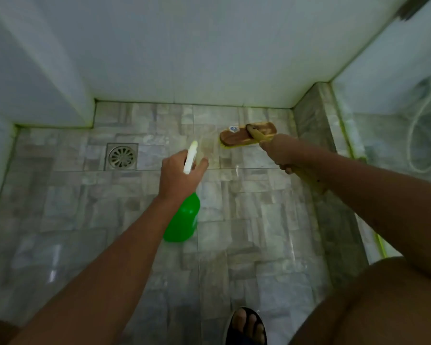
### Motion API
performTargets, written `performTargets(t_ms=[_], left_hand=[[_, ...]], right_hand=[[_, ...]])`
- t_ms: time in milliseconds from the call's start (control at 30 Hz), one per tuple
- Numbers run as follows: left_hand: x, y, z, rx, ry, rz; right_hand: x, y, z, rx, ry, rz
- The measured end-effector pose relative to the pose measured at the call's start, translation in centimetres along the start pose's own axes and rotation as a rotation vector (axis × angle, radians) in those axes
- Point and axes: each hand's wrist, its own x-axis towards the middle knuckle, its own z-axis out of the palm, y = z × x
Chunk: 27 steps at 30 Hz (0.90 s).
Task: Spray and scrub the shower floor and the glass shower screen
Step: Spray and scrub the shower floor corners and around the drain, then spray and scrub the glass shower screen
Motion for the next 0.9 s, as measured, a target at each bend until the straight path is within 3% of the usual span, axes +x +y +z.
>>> performTargets(t_ms=[133,233,400,600,733,900], left_hand=[[-1.3,1.1,2.1,-0.057,-0.014,-0.047],[-2.7,2.4,1.9,-0.081,-0.034,0.018],[-3.8,9.2,-1.5,-0.154,-0.011,0.058],[-5.5,23.1,-8.4,-0.178,-0.084,0.126],[-5.2,34.7,-13.1,-0.151,-0.108,0.161],[-4.8,53.3,-19.4,-0.211,-0.091,0.230]], right_hand=[[0.1,2.7,-1.4,0.126,0.047,0.080],[-0.8,3.2,-2.2,0.215,0.031,0.097],[-7.5,2.3,-3.5,0.540,0.144,0.058],[-19.4,0.0,-7.7,0.826,0.287,0.063],[-28.5,-1.6,-15.2,0.988,0.384,0.012],[-42.0,-3.0,-28.9,1.022,0.603,-0.102]])
